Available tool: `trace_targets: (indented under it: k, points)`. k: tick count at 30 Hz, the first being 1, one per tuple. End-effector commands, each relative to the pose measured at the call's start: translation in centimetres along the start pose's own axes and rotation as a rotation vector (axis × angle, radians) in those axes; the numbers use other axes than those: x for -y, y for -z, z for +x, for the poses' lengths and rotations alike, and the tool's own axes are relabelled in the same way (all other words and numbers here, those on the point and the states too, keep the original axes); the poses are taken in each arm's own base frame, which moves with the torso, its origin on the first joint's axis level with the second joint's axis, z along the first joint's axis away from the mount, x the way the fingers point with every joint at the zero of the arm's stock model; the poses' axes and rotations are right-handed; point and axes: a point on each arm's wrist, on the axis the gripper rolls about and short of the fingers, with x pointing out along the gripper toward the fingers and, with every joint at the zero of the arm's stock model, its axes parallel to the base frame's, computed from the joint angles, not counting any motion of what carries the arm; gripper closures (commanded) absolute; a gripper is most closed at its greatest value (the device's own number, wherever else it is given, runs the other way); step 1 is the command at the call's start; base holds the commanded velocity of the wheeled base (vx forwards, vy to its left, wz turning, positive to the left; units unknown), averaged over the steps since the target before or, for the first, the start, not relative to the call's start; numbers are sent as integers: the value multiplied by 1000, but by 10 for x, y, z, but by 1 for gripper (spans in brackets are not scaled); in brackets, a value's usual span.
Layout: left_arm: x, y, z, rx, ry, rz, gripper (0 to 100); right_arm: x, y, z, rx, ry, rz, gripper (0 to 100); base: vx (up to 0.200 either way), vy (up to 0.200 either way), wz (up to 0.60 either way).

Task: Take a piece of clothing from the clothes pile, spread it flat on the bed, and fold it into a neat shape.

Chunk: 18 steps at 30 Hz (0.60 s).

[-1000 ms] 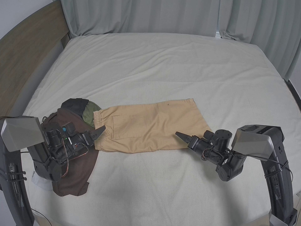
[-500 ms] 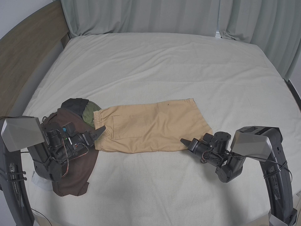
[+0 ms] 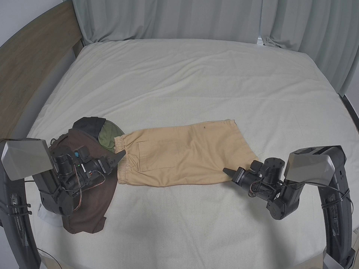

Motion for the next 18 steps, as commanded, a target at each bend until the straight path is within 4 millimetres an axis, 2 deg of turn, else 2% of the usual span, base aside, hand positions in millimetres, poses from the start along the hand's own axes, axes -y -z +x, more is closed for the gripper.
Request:
trace_targets:
  k: [1,9,14,18]
  points:
    - [-1,0,0,1,-1,0,0,-12,-2,-17,2,-7,-17,100,0,0,0]
    - [-1,0,0,1,-1,4,0,-19,5,-53,-60,57,-47,100,0,0,0]
    - [0,0,0,-1,3,2,0,-23,7,-69,-84,78,-76,100,0,0,0]
    - [0,-2,0,4,3,4,0,-19,11,-85,-115,120,-95,100,0,0,0]
